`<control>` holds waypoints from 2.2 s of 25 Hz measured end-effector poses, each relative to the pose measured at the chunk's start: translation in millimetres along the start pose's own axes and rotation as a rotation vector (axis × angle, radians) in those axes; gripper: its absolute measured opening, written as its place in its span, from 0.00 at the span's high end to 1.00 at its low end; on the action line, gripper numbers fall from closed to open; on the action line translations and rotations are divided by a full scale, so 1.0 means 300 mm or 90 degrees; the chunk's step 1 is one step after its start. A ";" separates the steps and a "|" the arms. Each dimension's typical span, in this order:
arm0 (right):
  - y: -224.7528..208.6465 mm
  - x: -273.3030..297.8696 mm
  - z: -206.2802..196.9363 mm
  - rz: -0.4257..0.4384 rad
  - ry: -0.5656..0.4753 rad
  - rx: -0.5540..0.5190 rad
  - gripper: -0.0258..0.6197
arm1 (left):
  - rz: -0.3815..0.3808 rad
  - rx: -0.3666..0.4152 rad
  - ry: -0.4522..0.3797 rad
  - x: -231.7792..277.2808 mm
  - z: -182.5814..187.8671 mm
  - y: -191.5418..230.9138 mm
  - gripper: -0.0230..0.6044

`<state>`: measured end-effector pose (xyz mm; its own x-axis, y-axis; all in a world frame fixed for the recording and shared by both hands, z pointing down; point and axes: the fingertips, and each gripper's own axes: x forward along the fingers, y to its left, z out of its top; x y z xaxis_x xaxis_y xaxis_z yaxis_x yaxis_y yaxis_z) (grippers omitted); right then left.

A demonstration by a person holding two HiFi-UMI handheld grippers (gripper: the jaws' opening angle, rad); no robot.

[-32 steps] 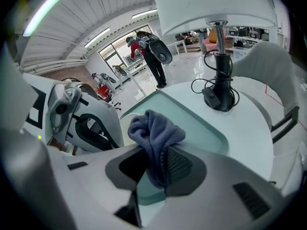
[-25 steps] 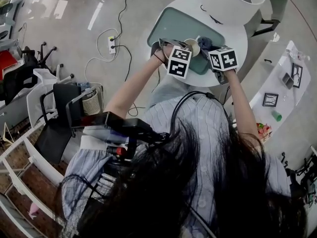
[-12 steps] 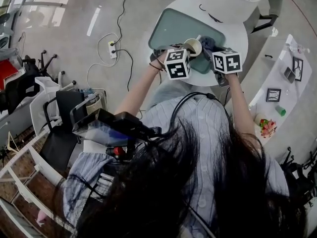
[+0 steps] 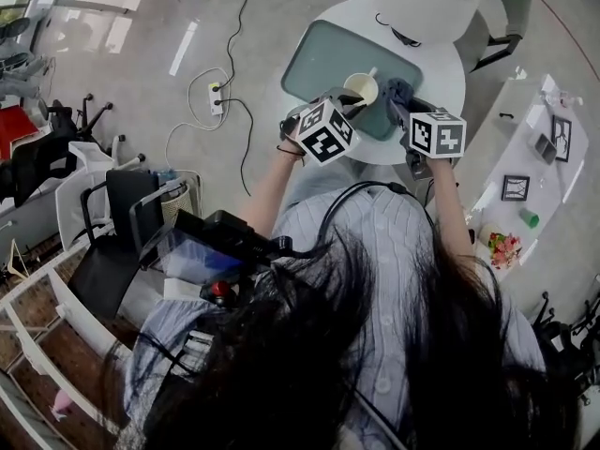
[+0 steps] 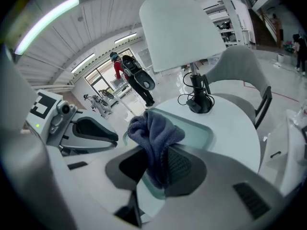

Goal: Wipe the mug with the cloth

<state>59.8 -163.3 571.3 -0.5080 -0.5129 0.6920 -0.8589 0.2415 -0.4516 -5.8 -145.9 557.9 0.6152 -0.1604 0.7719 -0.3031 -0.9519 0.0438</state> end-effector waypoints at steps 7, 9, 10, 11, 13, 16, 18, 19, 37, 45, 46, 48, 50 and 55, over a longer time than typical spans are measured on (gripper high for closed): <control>0.030 -0.103 -0.038 0.024 -0.024 -0.001 0.81 | 0.095 -0.130 -0.036 -0.036 -0.008 -0.039 0.89; 0.043 -0.121 -0.051 0.033 -0.026 -0.005 0.81 | 0.123 -0.160 -0.045 -0.053 -0.018 -0.045 0.90; 0.051 -0.130 -0.058 0.037 -0.026 -0.008 0.81 | 0.135 -0.175 -0.049 -0.062 -0.024 -0.051 0.90; 0.060 -0.138 -0.065 0.043 -0.027 -0.010 0.81 | 0.147 -0.190 -0.053 -0.071 -0.030 -0.057 0.90; 0.080 -0.156 -0.078 0.055 -0.030 -0.015 0.81 | 0.167 -0.217 -0.057 -0.090 -0.045 -0.073 0.91; 0.111 -0.173 -0.094 0.072 -0.034 -0.027 0.81 | 0.190 -0.246 -0.052 -0.119 -0.073 -0.093 0.91; 0.133 -0.181 -0.104 0.082 -0.034 -0.031 0.81 | 0.198 -0.257 -0.046 -0.137 -0.092 -0.107 0.91; 0.143 -0.185 -0.112 0.086 -0.035 -0.029 0.81 | 0.200 -0.261 -0.043 -0.144 -0.102 -0.116 0.91; 0.336 -0.240 -0.261 0.041 -0.069 -0.019 0.81 | 0.185 -0.302 -0.059 -0.361 -0.256 -0.260 0.92; 0.556 -0.306 -0.414 0.025 -0.120 0.001 0.81 | 0.161 -0.283 -0.070 -0.491 -0.414 -0.428 0.92; 0.583 -0.315 -0.431 0.025 -0.128 0.007 0.81 | 0.157 -0.276 -0.072 -0.506 -0.430 -0.455 0.92; 0.637 -0.332 -0.468 0.026 -0.141 0.021 0.81 | 0.148 -0.256 -0.074 -0.534 -0.470 -0.510 0.92; 0.688 -0.347 -0.510 0.021 -0.148 0.031 0.81 | 0.137 -0.249 -0.067 -0.558 -0.519 -0.566 0.92; 0.771 -0.398 -0.624 0.003 -0.147 0.035 0.81 | 0.122 -0.247 -0.083 -0.590 -0.574 -0.656 0.92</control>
<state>-90.5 108.1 489.8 -0.4782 -0.6883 0.5454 -0.8487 0.2026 -0.4885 -180.4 114.7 521.9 0.5997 -0.3798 0.7044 -0.6557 -0.7378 0.1605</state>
